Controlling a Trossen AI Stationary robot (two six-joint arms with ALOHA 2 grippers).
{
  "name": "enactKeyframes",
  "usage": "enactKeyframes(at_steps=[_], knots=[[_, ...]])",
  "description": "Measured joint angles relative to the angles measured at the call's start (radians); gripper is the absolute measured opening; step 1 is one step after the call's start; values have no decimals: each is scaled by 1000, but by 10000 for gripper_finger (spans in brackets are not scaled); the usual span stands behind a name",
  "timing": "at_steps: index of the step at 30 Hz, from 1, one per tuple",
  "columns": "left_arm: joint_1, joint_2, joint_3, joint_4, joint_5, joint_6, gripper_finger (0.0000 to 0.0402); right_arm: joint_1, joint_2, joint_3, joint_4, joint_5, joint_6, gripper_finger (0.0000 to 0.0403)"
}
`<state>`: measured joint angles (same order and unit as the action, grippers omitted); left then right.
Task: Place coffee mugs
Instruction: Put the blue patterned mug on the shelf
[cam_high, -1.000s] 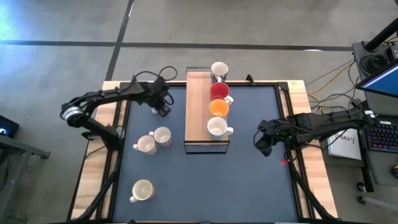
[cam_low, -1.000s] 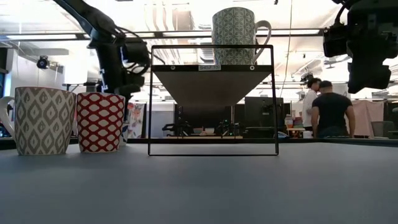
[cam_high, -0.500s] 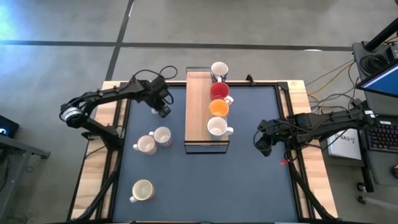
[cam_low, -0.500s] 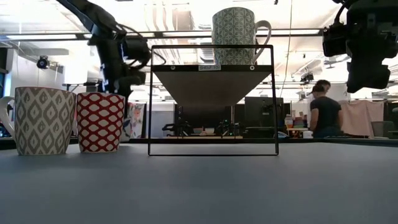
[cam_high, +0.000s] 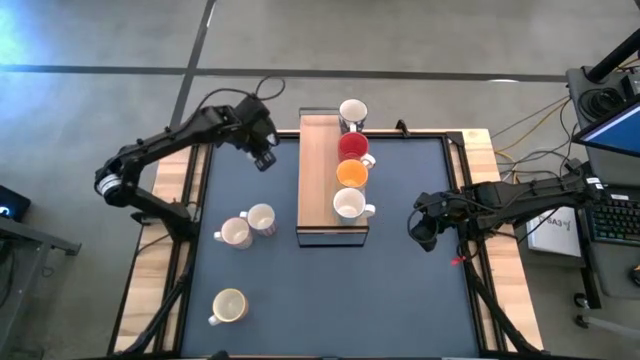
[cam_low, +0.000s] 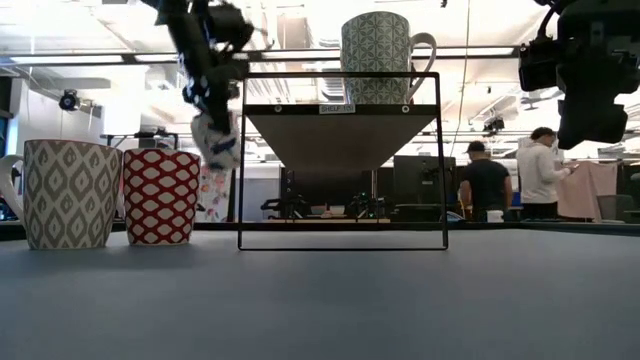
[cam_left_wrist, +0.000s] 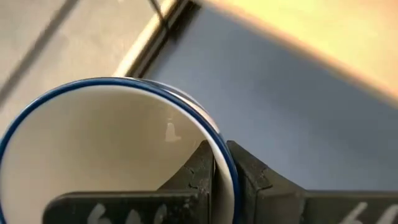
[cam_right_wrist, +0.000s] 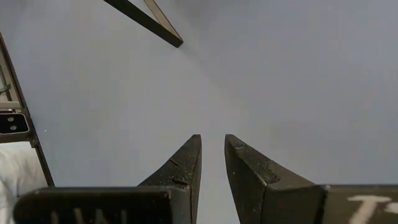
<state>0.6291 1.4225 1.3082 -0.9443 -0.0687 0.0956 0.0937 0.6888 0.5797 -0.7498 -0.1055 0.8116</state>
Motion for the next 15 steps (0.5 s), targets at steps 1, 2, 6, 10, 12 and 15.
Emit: enactKeyframes(at_steps=[1, 2, 6, 10, 12, 15], knots=[[-6, 0, 23, -12, -1, 11, 8, 0, 0, 0, 0, 0, 0, 61], [-13, 0, 45, -26, 0, 22, 8, 0, 0, 0, 0, 0, 0, 61], [-46, 0, 122, -45, 0, 73, 8, 0, 0, 0, 0, 0, 0, 61], [-87, 0, 164, -46, 1, 126, 8, 0, 0, 0, 0, 0, 0, 61], [-104, 0, 173, -29, 1, 160, 8, 0, 0, 0, 0, 0, 0, 61], [-117, 0, 181, -14, 4, 203, 8, 0, 0, 0, 0, 0, 0, 61]])
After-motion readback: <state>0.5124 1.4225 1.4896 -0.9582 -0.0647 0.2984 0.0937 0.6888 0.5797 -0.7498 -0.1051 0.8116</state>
